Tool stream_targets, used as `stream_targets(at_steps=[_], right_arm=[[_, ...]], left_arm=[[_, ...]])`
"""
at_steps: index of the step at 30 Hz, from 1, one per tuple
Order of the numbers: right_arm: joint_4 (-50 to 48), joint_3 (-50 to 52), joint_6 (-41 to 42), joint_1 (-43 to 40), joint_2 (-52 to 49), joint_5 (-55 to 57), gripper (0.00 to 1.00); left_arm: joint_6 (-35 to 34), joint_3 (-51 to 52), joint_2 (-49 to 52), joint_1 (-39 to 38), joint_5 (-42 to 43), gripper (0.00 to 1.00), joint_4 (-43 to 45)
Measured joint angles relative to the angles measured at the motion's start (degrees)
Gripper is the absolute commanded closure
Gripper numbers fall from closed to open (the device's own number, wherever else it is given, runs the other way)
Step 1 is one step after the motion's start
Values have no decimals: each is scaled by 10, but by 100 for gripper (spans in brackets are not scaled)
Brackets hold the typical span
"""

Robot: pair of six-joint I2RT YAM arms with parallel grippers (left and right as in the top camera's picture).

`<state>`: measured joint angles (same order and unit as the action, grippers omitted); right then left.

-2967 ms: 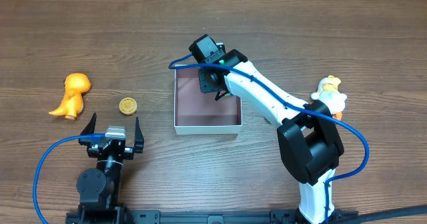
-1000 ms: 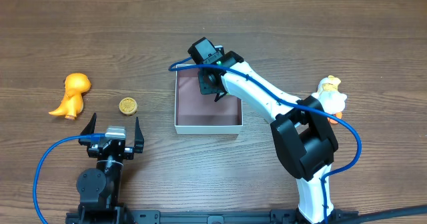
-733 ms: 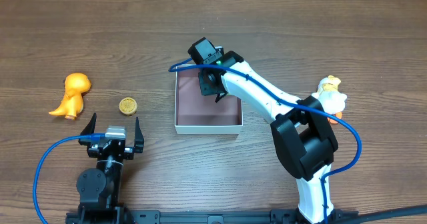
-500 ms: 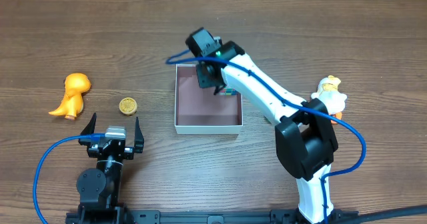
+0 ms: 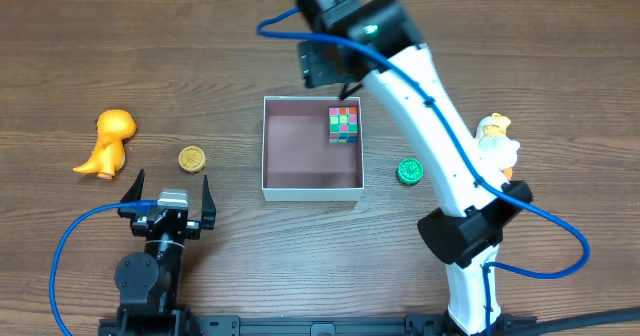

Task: Pack container
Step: 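Open the right gripper and lift it away from the box, then move the right gripper to the duck plush and grasp it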

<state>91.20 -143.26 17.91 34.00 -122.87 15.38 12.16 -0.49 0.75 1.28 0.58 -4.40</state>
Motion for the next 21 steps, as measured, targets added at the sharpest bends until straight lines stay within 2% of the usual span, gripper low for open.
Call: stream_targets(at_steps=[4,12,16,21], right_arm=[[56,-56,0,-48,0,10,0],[59,-69,5,-164,5,14,0],[58,-43,9,-235,39,7,0],[58,41,24,-345,106,0,0]], left_arm=[[0,0,0,0,0,0,0],[0,0,0,0,0,0,0],[0,0,0,0,0,0,0],[0,0,0,0,0,0,0]])
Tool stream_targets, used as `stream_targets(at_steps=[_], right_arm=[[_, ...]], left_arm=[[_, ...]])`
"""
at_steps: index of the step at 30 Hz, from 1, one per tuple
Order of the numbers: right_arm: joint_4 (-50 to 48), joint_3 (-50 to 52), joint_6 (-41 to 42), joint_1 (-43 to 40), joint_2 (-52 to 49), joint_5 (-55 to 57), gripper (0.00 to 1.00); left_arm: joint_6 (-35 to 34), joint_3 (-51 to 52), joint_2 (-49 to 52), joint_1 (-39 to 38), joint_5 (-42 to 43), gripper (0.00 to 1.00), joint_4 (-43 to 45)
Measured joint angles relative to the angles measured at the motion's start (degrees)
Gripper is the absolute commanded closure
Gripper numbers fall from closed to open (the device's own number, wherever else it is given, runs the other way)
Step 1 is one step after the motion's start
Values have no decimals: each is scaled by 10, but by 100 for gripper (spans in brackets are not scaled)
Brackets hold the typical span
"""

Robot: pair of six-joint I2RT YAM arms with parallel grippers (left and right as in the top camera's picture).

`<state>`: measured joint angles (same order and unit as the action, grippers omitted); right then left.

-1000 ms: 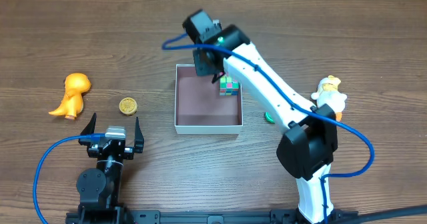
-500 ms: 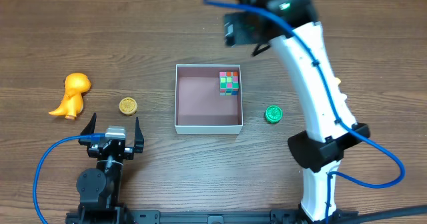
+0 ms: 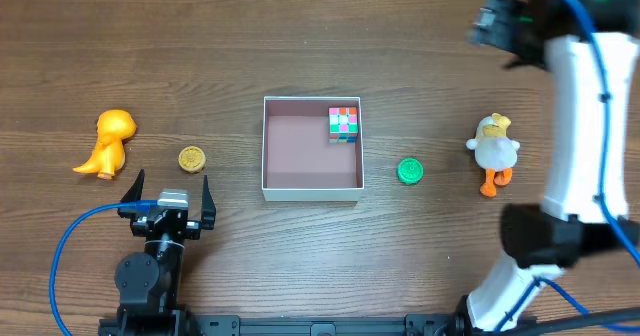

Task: Pack container
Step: 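Move the right gripper to the duck plush and grasp it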

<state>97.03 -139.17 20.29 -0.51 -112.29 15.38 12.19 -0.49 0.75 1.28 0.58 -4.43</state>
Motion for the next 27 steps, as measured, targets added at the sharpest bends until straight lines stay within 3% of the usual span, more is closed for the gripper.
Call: stream_targets(at_steps=[8,17,27], right_arm=[[-46,188,26,-137,19,-52,0],[-73,370,-42,-135,17,-123,0],[-179,465,-93,-134,17,-169,0]], left_arm=[[0,0,0,0,0,0,0],[0,0,0,0,0,0,0],[0,0,0,0,0,0,0]])
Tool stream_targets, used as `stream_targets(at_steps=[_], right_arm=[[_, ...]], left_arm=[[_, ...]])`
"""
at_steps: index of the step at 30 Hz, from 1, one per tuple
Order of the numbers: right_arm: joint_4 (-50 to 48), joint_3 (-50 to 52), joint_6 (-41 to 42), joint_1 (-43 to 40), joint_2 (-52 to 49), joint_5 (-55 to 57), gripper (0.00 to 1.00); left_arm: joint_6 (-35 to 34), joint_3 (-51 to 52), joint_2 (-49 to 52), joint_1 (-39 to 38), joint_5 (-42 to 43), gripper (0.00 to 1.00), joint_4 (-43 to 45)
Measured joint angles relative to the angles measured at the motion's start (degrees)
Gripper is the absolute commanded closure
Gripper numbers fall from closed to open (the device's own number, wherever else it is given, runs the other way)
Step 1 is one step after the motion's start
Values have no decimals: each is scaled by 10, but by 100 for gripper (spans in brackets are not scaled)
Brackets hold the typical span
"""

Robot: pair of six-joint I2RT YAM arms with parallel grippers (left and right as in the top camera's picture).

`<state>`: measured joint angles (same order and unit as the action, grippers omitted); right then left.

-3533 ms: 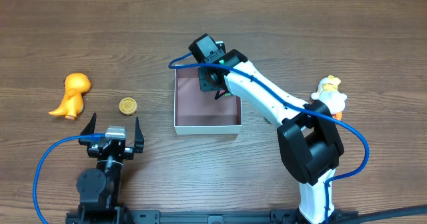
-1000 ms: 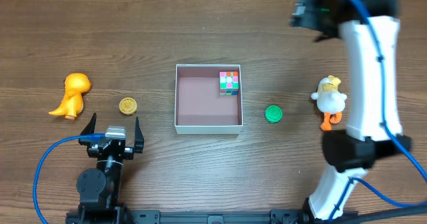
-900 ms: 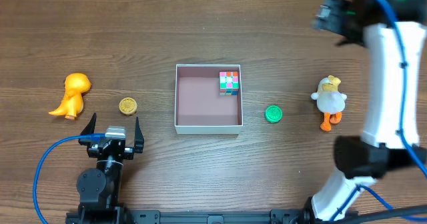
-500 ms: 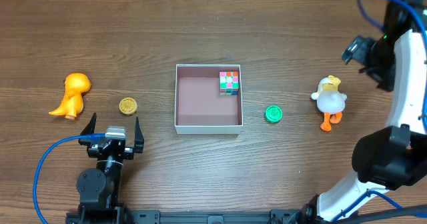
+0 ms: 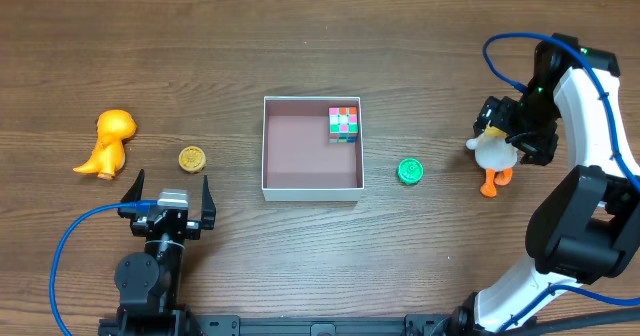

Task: Pack container
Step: 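Move the right gripper to the duck plush and grasp it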

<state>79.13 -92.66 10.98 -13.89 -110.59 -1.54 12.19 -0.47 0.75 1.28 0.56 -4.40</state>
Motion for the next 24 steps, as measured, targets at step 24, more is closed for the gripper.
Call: stream_targets(at_steps=[24], right_arm=[[-107,72,-50,0,0,12,0]], left_arm=[[0,0,0,0,0,0,0]])
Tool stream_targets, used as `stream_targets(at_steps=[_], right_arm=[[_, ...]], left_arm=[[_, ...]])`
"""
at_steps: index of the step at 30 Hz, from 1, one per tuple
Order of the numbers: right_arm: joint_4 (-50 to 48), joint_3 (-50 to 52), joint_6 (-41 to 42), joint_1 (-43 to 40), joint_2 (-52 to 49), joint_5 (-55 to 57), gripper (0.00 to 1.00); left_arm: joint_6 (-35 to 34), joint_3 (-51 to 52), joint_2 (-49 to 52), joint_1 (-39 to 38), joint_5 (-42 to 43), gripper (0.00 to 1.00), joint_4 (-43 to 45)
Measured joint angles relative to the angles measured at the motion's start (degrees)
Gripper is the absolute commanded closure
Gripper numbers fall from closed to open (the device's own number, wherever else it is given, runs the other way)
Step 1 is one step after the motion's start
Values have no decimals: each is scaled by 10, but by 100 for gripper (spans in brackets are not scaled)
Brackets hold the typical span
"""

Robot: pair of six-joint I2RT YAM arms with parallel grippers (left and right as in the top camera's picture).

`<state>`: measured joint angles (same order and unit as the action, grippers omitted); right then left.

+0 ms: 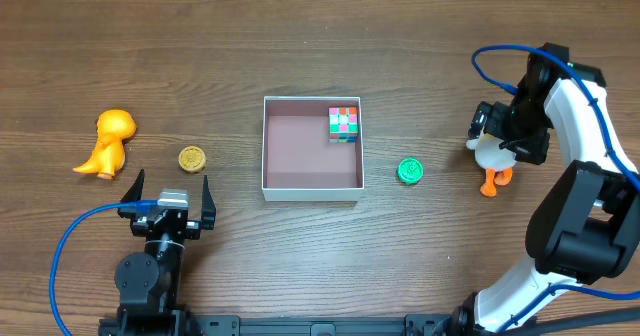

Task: Pack container
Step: 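Move the right gripper to the duck plush and grasp it, then carry the duck plush left and lower it into the box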

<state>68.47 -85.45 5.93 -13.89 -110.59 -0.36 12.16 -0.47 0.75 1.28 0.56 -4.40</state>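
Observation:
The container, a white square box [312, 187] with a brown floor, sits mid-table with a multicoloured cube [344, 123] in its far right corner. To its right lie a green disc [409, 170] and a white duck toy [491, 158] with orange feet. My right gripper [506, 134] is down over the duck's head, its dark fingers on either side and still spread. My left gripper [167, 197] rests open near the front left, with nothing in it.
An orange dinosaur figure [106, 142] and a yellow coin-like disc [192, 159] lie at the left, just beyond the left gripper. A blue cable loops above the right arm at the right edge.
The right gripper has shifted slightly onto the duck and now covers its head. The duck, disc, cube and left arm have not moved.
The right gripper was first over the box's far right corner, with the cube lying inside. Then it was up at the far right of the table. Then it was at the white duck, and now it straddles the duck's head.

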Motion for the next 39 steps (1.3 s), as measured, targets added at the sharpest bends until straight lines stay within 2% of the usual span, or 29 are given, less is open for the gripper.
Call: stream_targets(at_steps=[3,6,7,8,9,10,15,16,20,26,31,39], right_arm=[[-10,17,0,0,0,7,1],[-20,30,0,0,0,12,8],[-19,33,0,0,0,13,18],[-20,35,1,0,0,14,32],[-21,35,-3,0,0,15,41],[-22,35,-1,0,0,17,45],[-29,35,0,0,0,22,47],[-29,35,0,0,0,23,51],[-34,35,5,0,0,23,79],[-31,35,12,0,0,23,80],[-3,19,21,0,0,23,89],[104,-118,27,1,-2,-22,89]], left_arm=[[0,0,0,0,0,0,0],[0,0,0,0,0,0,0],[0,0,0,0,0,0,0],[0,0,0,0,0,0,0],[0,0,0,0,0,0,0],[0,0,0,0,0,0,0],[0,0,0,0,0,0,0],[0,0,0,0,0,0,0],[0,0,0,0,0,0,0],[0,0,0,0,0,0,0],[0,0,0,0,0,0,0],[0,0,0,0,0,0,0]])
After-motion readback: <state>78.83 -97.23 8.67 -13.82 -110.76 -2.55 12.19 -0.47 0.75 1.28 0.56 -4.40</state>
